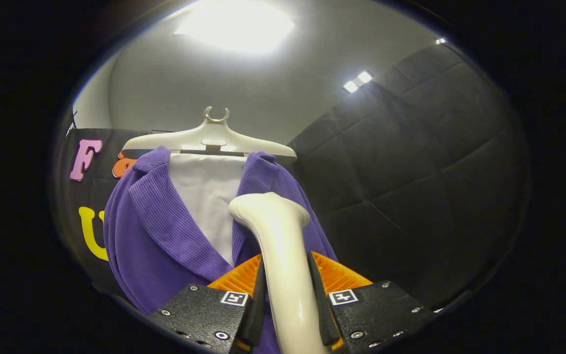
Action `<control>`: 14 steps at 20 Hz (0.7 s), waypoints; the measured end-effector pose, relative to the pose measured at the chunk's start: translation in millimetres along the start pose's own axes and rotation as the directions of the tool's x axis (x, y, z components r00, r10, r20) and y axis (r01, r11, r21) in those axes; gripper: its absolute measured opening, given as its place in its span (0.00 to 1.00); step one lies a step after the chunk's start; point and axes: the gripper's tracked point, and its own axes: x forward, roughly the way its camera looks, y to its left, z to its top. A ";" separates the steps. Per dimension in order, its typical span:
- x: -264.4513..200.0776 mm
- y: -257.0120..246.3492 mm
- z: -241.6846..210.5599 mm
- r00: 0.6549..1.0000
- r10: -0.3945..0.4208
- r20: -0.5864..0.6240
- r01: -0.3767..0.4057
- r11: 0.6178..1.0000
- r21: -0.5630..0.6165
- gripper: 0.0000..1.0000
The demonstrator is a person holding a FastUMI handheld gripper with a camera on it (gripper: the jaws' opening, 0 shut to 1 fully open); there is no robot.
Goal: Iron the clothes twice with a garment steamer, once on the left side and once on the right side.
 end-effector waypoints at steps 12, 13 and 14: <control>-51.0 -49.2 -122.5 0.979 -0.044 -0.200 0.062 0.994 0.086 0.45; -56.2 -51.9 -130.7 0.975 -0.042 -0.219 0.063 0.994 0.088 0.45; -61.7 -55.9 -139.7 0.971 -0.042 -0.236 0.064 0.994 0.086 0.45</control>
